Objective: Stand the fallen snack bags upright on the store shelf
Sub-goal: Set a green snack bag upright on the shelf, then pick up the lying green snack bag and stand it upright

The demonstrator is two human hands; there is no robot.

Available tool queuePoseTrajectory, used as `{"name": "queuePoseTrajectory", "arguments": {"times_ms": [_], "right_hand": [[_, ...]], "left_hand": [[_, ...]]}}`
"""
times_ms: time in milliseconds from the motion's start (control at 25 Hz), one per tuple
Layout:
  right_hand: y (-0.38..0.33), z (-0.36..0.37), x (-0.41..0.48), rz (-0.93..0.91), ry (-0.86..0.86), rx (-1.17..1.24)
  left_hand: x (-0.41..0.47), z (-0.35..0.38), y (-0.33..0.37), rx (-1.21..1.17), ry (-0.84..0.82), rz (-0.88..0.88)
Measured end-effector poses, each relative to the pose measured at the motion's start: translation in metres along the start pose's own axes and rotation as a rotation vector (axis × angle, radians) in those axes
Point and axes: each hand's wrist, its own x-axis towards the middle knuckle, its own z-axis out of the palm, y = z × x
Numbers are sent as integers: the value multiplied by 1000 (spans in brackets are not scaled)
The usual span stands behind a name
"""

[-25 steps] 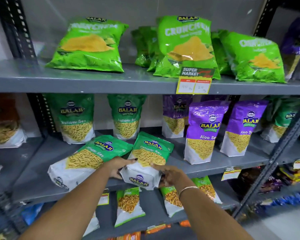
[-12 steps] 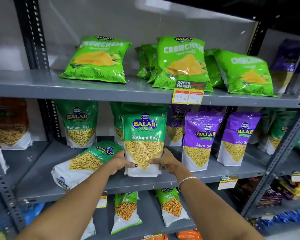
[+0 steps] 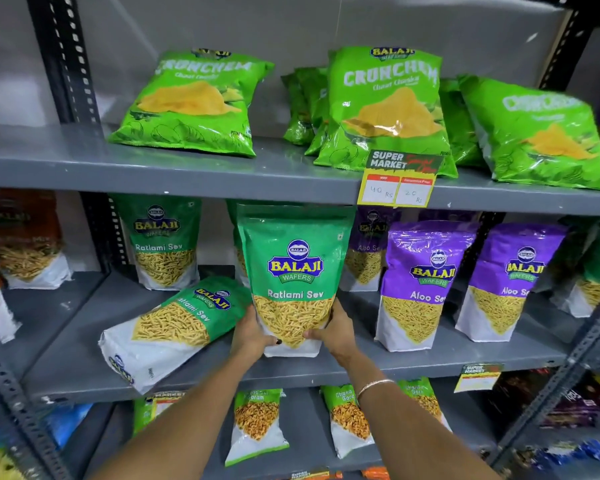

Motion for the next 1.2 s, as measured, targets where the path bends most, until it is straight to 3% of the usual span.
{"name": "queuePoseTrajectory", "arguments": {"times_ms": [400,680,840,1040,1120,1200], "right_hand": [[29,5,17,18,-6,15],[20,-5,17,108,-159,-98],[10,-15,18,277,-139,-228],[-6,5,-9,608,-469,24],[-14,39,-13,610,-530,69],[-30,86,-21,587,-588,102]], "left_hand": [[11,26,-17,26,70,53],[1,10,-12,50,2,9],[-12,-27,-13,154,132,106],[-13,-115,-37,371,385,172],[-1,-155,-60,379,366,98],[19,-188,-88,379,214,4]]}}
